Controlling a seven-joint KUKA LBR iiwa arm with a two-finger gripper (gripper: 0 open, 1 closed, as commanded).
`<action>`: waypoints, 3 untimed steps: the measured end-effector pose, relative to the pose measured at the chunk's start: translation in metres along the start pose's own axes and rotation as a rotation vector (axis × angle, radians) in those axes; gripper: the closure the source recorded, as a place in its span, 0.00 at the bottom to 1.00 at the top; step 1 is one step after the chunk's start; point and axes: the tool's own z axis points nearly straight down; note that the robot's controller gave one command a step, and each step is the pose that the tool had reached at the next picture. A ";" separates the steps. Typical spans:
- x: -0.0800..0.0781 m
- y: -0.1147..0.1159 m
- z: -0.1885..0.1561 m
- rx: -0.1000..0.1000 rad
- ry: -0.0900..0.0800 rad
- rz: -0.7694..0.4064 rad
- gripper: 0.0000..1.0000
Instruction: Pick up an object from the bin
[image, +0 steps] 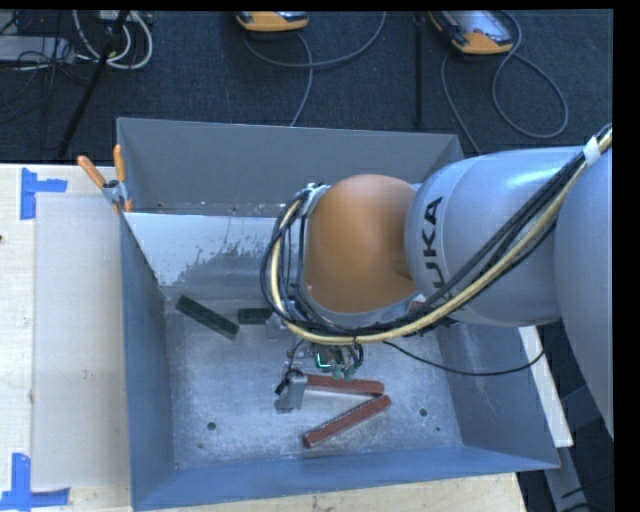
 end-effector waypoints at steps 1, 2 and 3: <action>-0.029 -0.069 0.104 0.001 -0.002 -0.087 0.00; -0.013 -0.131 0.101 0.000 -0.005 0.031 0.00; -0.014 -0.129 0.100 -0.003 -0.007 0.029 1.00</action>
Offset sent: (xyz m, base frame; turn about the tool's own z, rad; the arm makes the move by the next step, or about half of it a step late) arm 0.0295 -0.0656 -0.0994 -0.0917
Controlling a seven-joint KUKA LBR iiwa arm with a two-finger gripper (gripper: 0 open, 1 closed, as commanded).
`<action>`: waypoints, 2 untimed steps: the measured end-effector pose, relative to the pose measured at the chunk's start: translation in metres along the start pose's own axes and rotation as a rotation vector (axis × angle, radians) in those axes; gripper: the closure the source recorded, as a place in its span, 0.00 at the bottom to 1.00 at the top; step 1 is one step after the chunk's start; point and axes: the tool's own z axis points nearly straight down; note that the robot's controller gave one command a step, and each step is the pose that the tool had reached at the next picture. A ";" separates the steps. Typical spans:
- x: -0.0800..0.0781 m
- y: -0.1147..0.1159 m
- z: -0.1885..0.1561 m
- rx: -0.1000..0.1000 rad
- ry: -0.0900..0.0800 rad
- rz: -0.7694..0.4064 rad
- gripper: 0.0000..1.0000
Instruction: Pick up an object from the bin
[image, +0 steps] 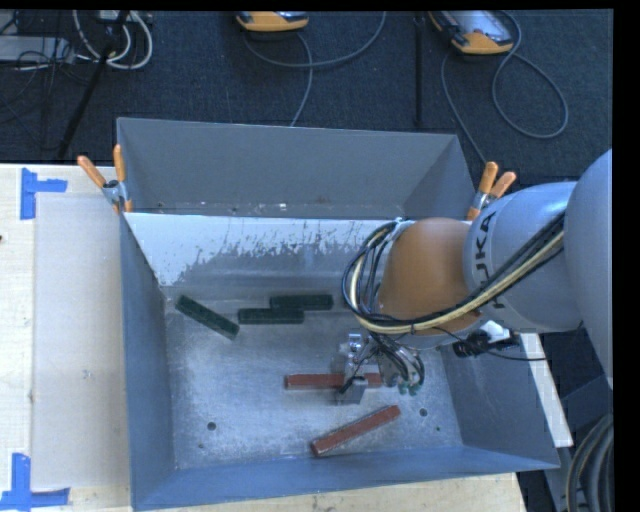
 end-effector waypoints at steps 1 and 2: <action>-0.003 0.000 -0.127 -0.001 -0.010 0.052 1.00; -0.019 0.007 -0.212 0.001 -0.007 -0.279 1.00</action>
Offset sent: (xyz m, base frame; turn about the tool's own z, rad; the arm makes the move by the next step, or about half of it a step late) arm 0.0011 0.0005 0.1232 0.0522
